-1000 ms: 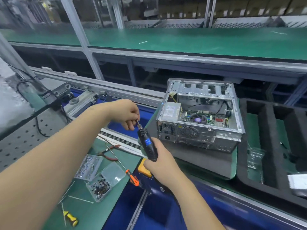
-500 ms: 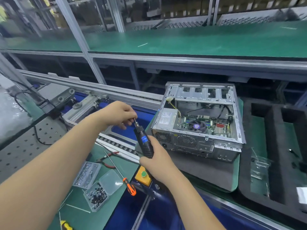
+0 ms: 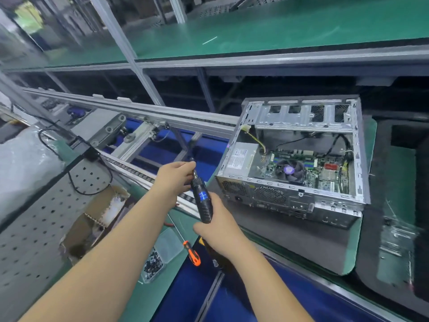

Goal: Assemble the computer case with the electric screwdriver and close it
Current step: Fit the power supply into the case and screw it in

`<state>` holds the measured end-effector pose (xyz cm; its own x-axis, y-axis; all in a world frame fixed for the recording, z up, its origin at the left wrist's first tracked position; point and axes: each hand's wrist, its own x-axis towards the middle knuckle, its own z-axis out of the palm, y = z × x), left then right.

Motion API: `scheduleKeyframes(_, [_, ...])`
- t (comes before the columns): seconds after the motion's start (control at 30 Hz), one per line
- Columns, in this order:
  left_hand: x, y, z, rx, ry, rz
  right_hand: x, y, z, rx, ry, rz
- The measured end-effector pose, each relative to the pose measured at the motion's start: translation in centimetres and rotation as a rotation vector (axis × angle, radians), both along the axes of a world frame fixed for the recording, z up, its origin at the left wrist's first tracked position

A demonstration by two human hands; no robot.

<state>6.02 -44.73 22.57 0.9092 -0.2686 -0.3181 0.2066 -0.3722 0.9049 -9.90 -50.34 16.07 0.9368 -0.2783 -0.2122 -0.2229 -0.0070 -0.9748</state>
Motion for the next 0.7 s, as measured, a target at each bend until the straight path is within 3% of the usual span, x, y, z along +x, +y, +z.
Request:
scheduleKeyframes(0.17, [1.5, 0.4, -3.0, -0.023, 0.189, 0.068, 1.0, 0.9, -1.2, 0.003, 0.036, 0.101])
scheduleKeyframes(0.27, [2.2, 0.4, -4.9, -0.138, 0.304, 0.109, 1.7, 1.8, -1.9, -0.014, 0.087, 0.106])
scheduleKeyframes(0.7, [1.1, 1.2, -14.7, -0.281, 0.675, -0.127, 2.1, 8.4, -8.1, -0.160, 0.216, -0.251])
